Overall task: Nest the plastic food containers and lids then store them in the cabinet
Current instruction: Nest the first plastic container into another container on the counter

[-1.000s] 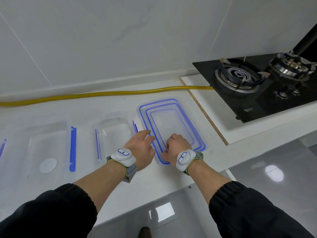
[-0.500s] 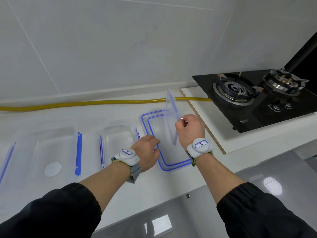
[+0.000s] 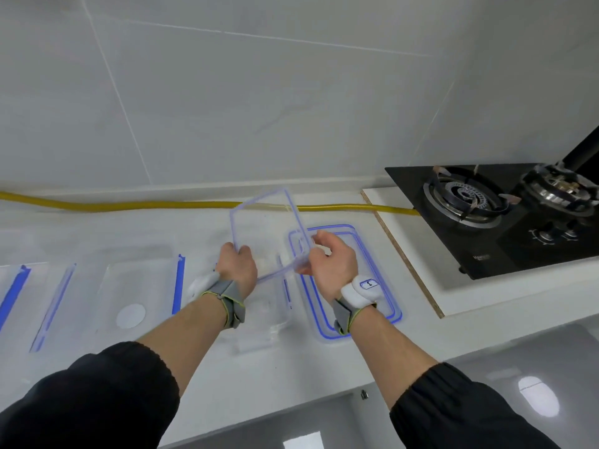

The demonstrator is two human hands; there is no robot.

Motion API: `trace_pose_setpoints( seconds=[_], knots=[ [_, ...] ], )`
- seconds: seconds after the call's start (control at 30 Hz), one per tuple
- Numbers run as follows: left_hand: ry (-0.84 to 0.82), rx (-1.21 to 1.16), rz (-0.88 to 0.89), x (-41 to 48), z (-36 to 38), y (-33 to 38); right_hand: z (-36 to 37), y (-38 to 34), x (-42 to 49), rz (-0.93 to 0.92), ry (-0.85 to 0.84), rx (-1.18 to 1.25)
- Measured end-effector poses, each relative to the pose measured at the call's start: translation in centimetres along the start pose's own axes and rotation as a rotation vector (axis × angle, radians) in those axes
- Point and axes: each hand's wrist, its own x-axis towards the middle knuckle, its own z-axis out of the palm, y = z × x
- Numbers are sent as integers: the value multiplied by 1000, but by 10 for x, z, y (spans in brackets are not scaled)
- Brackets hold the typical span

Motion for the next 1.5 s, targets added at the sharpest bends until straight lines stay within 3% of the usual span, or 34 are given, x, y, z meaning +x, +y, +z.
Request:
trace_pose_setpoints(
  seconds=[0.23,0.47,0.6,0.9,1.23,1.37,1.5],
  knots=[
    [-27,208,14,2,-24,-27,30,17,13,157,-107,-370],
    [-4,566,124,-5,-27,-51,55,46,14,140,-265,-697],
    [16,686,129,1,-26,-64,62,48,15,107,-249,-726],
    [-1,606,111,4,-27,-83,59,49,7,98,-286,-797],
    [-54,762,329,4,-27,-92,55,55,8,122,-294,-817],
    [-160,1013,277,10,-27,-91,54,58,6,135,-282,-787],
    [-212,1059,152,15,-27,-81,59,56,8,110,-247,-781]
  ],
)
